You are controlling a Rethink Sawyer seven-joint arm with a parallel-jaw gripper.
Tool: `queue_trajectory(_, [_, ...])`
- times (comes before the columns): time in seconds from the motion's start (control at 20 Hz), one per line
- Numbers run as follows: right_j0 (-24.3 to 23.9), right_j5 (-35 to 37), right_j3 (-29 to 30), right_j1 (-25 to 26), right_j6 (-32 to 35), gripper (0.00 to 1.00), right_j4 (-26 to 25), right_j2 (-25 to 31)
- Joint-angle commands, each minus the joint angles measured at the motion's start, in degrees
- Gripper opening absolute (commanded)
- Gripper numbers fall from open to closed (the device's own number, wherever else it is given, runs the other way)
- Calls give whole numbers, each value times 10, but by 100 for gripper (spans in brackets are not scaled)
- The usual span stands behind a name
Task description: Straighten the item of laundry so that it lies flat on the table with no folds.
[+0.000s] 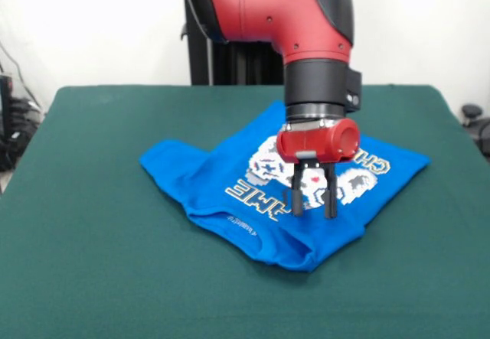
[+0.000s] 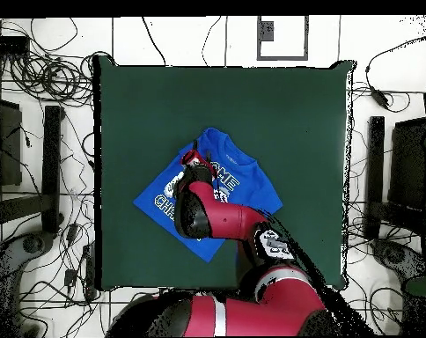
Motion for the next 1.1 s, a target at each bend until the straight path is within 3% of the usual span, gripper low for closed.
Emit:
queue_trajectory(0.05, [-2,-8,16,26,74,100,-16,28])
queue_trajectory(0.35, [-10,1,32,6,81,100,-20,35])
queue_trajectory(0.55, [-41,24,59,-29,84,100,-52,51])
queue_trajectory(1.1, [-48,-19,74,-11,89,100,-73,46])
